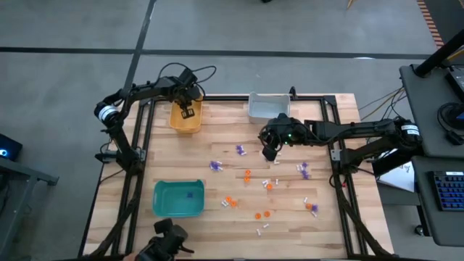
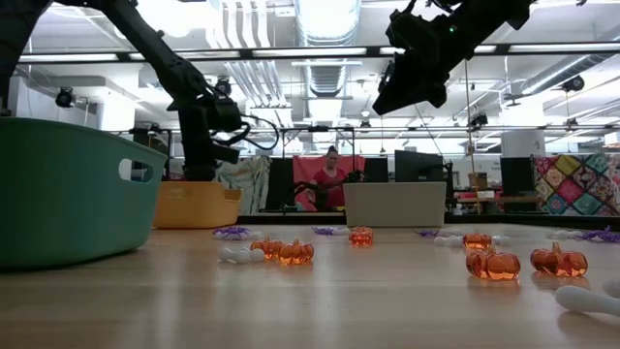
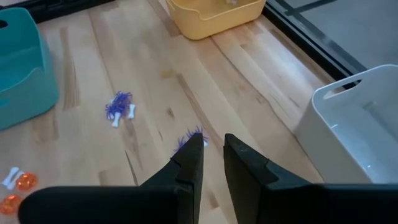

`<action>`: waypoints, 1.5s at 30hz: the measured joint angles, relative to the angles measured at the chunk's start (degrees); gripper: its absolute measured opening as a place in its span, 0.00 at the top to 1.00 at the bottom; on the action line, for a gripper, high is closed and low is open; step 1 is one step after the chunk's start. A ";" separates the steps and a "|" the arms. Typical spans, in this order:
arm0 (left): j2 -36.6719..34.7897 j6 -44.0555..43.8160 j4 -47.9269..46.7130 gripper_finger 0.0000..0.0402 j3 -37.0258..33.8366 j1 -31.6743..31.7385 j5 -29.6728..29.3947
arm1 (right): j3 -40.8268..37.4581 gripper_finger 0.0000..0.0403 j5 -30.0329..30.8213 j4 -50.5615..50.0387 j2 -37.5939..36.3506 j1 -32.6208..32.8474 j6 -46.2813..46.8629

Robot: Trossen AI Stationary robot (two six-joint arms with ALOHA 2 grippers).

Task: Sort Halloween decoration
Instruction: Put the white bone toy into the orange bin, then put the orange pumpkin toy into the gray bin

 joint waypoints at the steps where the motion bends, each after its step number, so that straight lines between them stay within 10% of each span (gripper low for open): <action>1: -0.02 -0.09 0.21 1.00 0.00 0.02 0.04 | 0.00 0.87 0.00 -0.01 0.00 0.01 -0.39; 9: -1.16 -4.90 0.05 1.00 0.52 0.04 1.90 | -0.02 0.87 0.01 0.00 0.00 0.00 -1.27; 20: -15.00 -16.87 6.38 1.00 -2.09 -1.29 34.29 | 2.22 0.87 -0.78 -0.28 0.00 -0.01 8.32; 45: -39.32 -34.97 55.82 1.00 -30.70 -27.89 34.40 | 2.78 0.87 -11.16 -17.03 0.20 7.29 31.36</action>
